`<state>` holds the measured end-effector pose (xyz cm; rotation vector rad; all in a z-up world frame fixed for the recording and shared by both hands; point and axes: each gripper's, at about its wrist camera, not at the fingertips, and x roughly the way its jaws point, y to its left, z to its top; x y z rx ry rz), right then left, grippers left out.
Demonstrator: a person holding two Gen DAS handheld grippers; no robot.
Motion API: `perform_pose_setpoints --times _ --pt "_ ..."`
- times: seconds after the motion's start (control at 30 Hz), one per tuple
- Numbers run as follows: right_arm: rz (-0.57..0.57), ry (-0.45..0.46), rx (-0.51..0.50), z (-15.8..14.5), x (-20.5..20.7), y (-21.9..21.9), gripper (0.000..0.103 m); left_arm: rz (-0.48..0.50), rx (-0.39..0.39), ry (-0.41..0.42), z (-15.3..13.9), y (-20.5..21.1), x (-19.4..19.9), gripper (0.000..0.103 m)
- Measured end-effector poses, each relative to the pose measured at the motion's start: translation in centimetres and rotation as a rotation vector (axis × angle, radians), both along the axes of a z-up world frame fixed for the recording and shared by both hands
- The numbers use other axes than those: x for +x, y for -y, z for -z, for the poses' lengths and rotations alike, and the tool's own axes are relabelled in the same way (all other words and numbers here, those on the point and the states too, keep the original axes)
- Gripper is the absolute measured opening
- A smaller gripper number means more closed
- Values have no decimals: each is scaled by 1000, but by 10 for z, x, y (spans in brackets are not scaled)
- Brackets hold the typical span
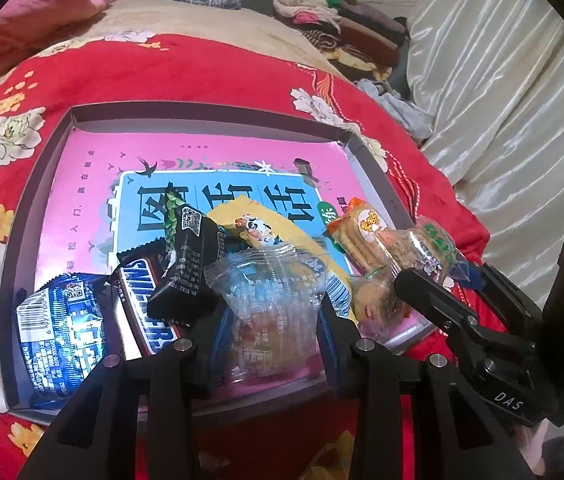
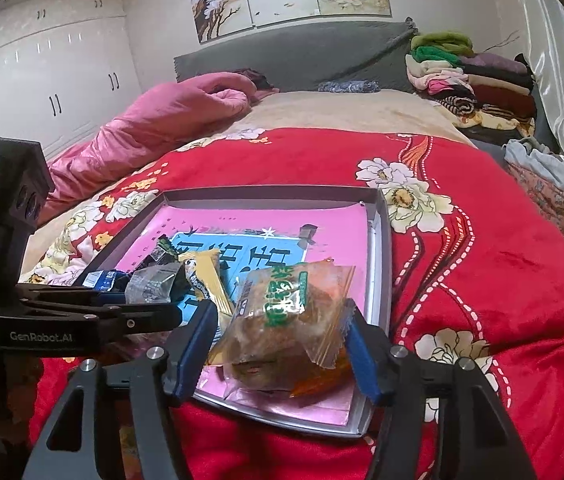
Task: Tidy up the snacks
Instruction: 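Lower and release the clear bag beside the black pack while the right tool releases the pastry bag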
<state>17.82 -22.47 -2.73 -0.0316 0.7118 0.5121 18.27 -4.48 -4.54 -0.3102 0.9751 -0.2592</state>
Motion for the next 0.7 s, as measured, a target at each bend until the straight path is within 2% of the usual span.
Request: perform_pose_setpoints --times 0.4,0.7 --pt "-7 6 0 -1 -1 -1 64 13 -12 2 -3 -1 -3 43" --pt "-20 22 4 -4 -3 -2 72 13 -15 -6 -5 -1 -4 52"
